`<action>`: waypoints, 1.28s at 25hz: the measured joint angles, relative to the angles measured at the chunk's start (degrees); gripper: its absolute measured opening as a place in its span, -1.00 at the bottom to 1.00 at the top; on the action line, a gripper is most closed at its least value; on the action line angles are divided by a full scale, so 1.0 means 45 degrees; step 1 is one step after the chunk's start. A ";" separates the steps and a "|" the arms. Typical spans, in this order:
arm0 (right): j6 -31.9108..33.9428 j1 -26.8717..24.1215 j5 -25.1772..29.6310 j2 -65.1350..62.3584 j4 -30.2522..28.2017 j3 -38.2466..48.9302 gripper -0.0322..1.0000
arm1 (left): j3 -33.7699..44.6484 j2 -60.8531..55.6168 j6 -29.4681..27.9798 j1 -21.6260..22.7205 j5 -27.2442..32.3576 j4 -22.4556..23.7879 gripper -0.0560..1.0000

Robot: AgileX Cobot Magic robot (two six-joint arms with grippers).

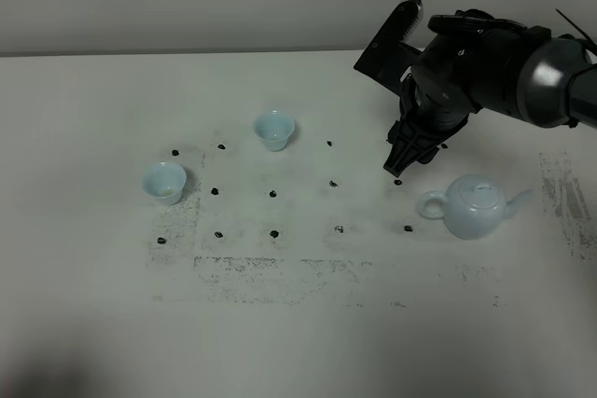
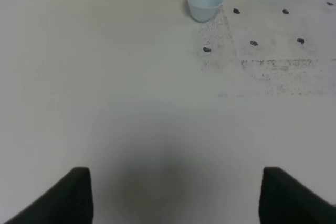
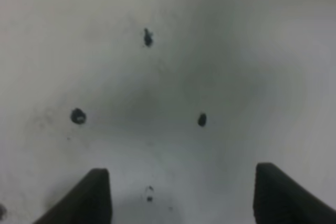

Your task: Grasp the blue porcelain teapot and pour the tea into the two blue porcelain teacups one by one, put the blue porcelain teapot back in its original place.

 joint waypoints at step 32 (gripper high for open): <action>0.0928 0.1020 0.1973 0.0505 -0.0635 0.0144 0.21 | 0.0000 0.0000 -0.0034 0.0000 0.0000 0.0000 0.37</action>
